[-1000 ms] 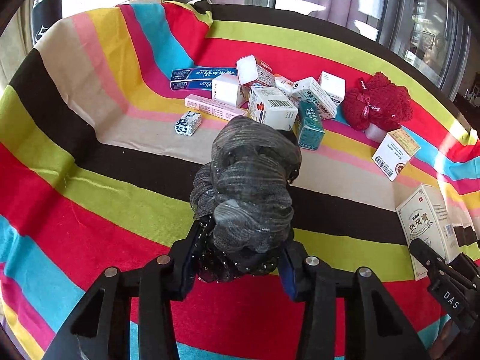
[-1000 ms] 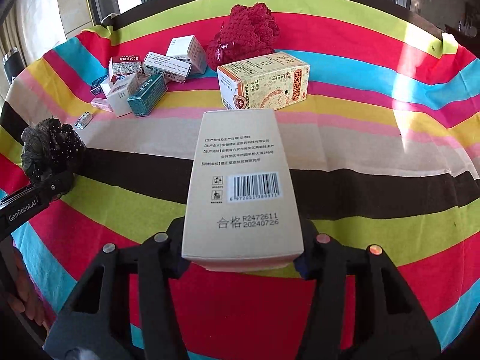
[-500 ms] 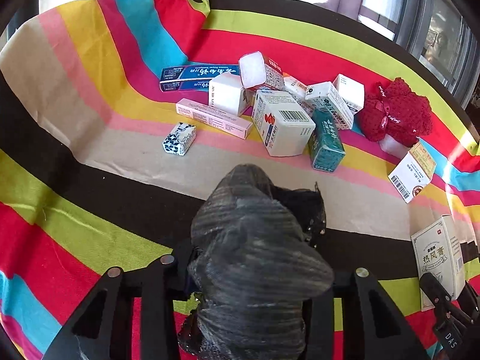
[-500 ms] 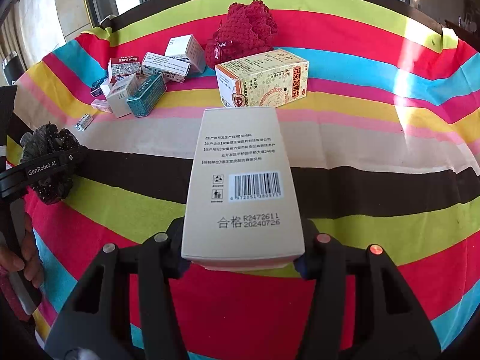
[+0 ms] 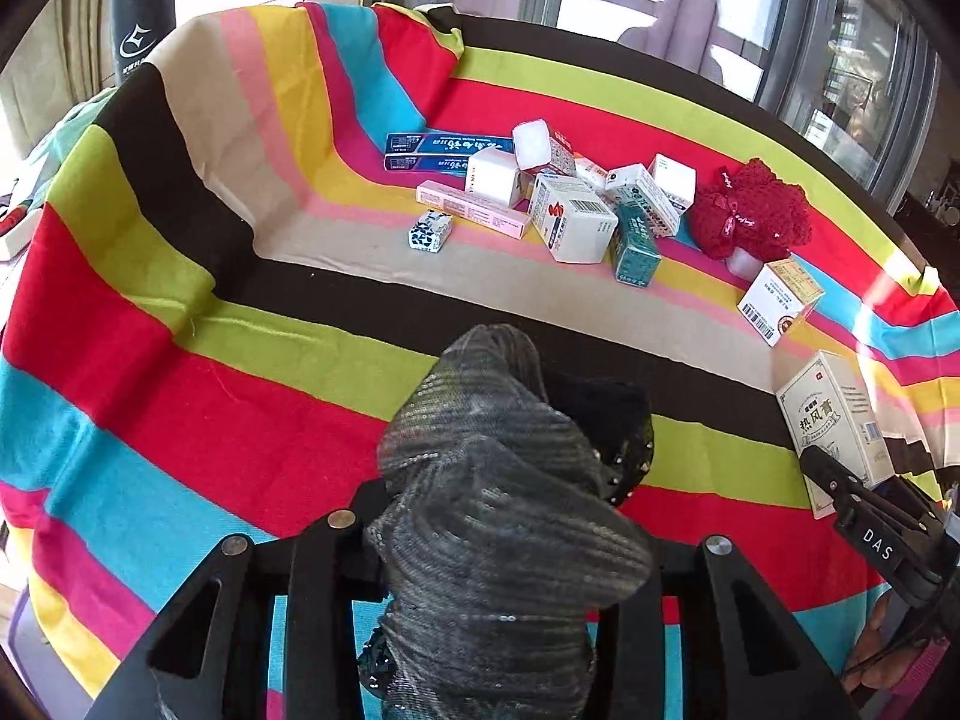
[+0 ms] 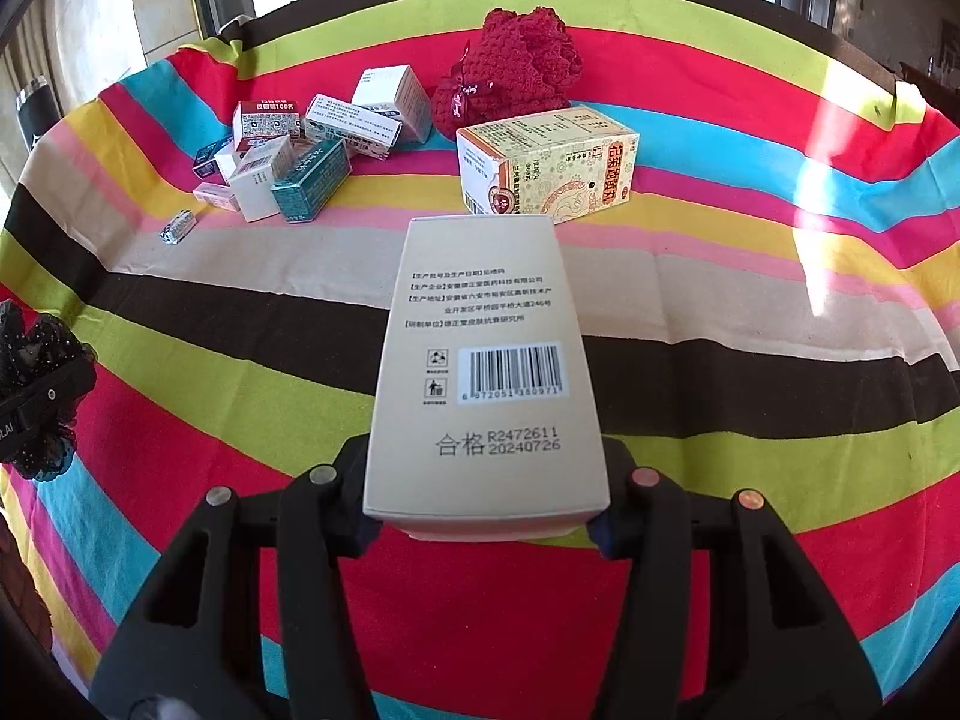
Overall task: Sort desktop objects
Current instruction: 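Carry the scrunchie and white barcode box with both tools toward the purple-rimmed box, then open the right tool over the purple-rimmed box while the left tool releases the scrunchie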
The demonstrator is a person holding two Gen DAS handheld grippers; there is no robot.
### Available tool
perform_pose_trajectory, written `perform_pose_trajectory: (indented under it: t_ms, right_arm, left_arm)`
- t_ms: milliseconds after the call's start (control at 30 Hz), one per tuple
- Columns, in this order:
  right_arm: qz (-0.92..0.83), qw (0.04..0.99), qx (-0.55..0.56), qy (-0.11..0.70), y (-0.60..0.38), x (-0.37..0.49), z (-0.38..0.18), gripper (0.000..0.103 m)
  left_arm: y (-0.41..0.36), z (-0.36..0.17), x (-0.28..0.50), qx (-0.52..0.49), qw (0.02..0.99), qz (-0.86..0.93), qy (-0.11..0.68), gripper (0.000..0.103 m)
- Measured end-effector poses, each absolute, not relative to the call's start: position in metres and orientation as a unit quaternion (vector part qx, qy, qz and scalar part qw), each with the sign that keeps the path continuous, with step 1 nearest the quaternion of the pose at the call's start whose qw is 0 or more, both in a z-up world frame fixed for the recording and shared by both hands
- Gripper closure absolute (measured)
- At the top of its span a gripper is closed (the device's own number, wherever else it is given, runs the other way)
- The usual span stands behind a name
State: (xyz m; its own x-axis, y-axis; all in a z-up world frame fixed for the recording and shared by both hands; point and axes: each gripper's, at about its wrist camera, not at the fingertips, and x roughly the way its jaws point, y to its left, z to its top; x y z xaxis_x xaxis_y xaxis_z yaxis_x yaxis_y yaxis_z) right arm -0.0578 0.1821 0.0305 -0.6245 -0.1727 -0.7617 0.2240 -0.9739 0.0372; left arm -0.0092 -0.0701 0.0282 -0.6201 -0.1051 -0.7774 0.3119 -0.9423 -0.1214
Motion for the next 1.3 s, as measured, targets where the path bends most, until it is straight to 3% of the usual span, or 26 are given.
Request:
perform_pose_trajectory:
  t_ms: [333,1000,1300]
  right_arm:
    - [-0.906,0.197,0.371,0.054,0.138,0.019,0.064,0.048]
    - [-0.876,0.281,0.372,0.127,0.070,0.102,0.060,0.048]
    - [-0.854,0.351,0.347,0.166,0.020,0.144,0.070,0.048]
  left_arm:
    - [-0.089,0.036,0.038,0.411,0.131,-0.895,0.115,0.062]
    - [-0.123,0.037,0.140,0.396,0.128,-0.895,0.160,0.060]
    - [-0.166,0.031,0.212,0.381,0.195,-0.883,0.195,0.060]
